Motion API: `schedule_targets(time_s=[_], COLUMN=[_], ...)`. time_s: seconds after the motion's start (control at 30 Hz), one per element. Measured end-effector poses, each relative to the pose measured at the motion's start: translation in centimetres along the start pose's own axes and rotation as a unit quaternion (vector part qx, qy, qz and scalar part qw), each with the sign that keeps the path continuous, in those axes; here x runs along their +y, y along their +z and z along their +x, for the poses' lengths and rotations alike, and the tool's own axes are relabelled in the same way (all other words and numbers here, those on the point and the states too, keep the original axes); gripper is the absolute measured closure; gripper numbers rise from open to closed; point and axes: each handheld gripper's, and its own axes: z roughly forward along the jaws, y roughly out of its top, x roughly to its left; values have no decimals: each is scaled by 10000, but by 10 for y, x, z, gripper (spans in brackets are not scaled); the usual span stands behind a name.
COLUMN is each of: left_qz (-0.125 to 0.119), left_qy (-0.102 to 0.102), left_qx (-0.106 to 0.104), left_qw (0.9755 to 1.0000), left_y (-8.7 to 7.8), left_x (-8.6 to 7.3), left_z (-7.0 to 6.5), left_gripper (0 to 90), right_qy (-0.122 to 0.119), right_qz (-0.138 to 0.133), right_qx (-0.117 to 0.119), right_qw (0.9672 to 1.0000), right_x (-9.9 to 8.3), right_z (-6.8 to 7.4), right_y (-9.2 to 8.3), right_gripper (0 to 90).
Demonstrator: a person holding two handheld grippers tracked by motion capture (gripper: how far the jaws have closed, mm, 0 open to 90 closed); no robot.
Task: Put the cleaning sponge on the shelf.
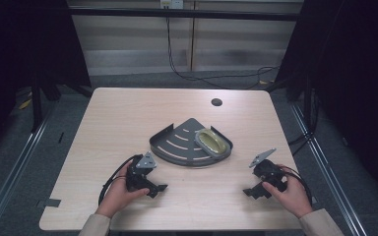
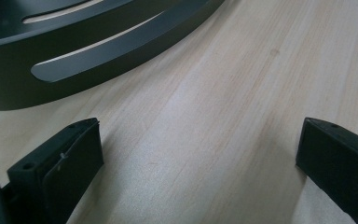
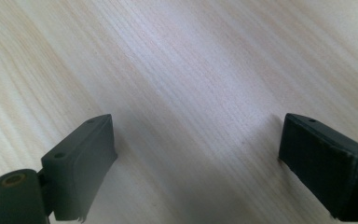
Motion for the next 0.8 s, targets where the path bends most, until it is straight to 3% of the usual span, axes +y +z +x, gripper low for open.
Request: schedule_targets(time_s=[0.33,0.6,0.8], left_qz=[1,0,1], left_qy=[-2,-4,-6], left_qx=[0,4,3], left_qw=[10000,10000,10000], left_y=[0,0,0], left_x=[0,0,0], left_z=[0,0,0], left_gripper=[0,0,0], right_qy=[49,15,13], right_qz=[-653,-1196,-1441], right_qx=[-68,-72,-40], right_qw=[9978,9928,9896], right_x=[-16,-27,-32], right_z=[0,-1,-2], right_y=[1,4,5], right_gripper=[94,91,91])
